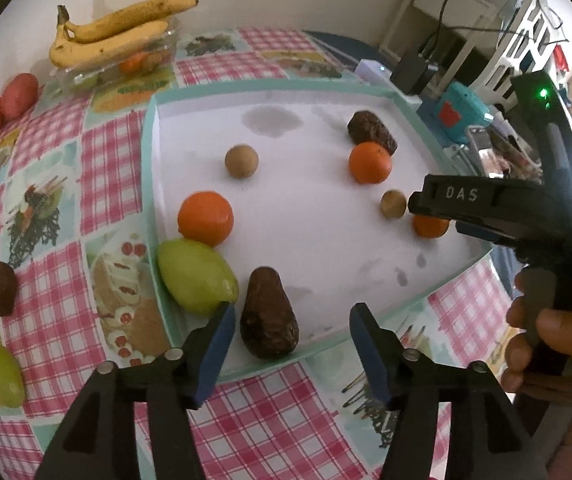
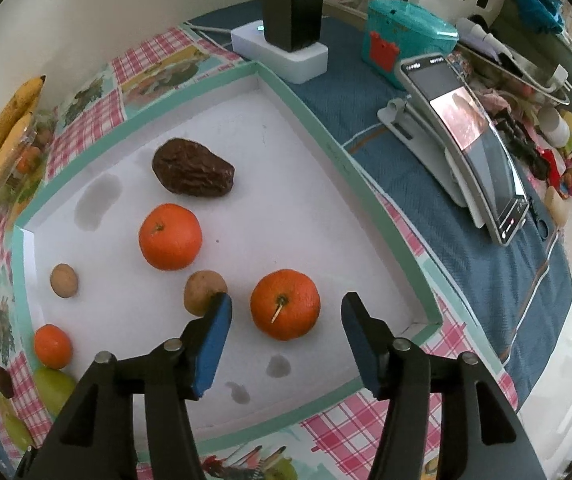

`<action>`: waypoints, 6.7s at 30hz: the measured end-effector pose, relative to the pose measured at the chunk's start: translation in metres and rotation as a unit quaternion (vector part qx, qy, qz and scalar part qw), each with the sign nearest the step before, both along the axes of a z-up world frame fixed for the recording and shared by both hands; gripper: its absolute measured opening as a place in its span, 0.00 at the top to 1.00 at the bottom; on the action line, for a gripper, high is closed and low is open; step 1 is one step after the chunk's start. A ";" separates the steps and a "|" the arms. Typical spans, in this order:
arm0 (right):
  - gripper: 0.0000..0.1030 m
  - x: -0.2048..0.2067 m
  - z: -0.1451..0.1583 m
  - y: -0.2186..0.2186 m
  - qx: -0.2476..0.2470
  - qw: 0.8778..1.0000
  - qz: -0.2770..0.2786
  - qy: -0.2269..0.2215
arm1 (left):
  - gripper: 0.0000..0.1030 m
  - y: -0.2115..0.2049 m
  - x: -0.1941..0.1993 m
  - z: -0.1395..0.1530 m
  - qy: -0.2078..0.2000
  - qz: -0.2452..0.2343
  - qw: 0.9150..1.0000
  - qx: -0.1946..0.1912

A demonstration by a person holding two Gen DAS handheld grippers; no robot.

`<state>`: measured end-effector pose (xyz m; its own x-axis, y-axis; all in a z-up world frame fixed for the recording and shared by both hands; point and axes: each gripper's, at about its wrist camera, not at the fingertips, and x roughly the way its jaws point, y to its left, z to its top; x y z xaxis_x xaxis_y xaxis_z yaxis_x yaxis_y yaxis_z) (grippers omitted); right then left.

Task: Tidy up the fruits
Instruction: 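Carry both fruits into the white tray and open both tools, then move both open tools back toward the remaining fruits on the cloth, then reach the left tool to the green lime while the right tool approaches a small dark fruit, then close the left tool on the green lime while the right tool grasps the dark wrinkled fruit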

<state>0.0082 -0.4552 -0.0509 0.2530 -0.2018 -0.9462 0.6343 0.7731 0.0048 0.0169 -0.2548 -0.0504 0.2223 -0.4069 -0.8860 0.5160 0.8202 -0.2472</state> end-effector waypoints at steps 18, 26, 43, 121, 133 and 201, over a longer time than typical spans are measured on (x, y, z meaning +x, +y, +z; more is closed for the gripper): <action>0.19 0.001 0.013 0.006 -0.012 0.999 0.009 -0.028 | 0.03 0.089 0.040 0.006 0.000 0.213 0.976 0.037; 0.19 0.010 0.014 0.026 -0.009 0.998 0.047 -0.037 | 0.00 0.114 0.045 0.010 -0.030 0.273 0.961 0.042; 0.05 0.020 0.026 0.059 -0.007 0.990 0.104 -0.099 | 0.00 0.134 0.050 0.022 -0.050 0.305 0.951 0.026; 0.05 0.065 0.027 0.196 0.048 0.985 0.156 -0.061 | 0.00 0.199 0.056 -0.052 0.062 0.250 0.955 0.146; 0.05 0.065 0.026 0.197 0.057 0.986 0.143 -0.058 | 0.01 0.200 0.052 -0.051 0.052 0.251 0.959 0.125; 0.05 0.102 -0.042 0.364 0.034 0.932 0.361 0.011 | 0.60 0.362 0.076 -0.006 0.017 0.508 0.861 0.003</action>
<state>0.1102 -0.0917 -0.0924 0.2795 0.0750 -0.9572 -0.0513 0.9967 0.0631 0.0931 0.1072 -0.0565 0.4357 -0.0135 -0.9000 -0.4760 0.8452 -0.2431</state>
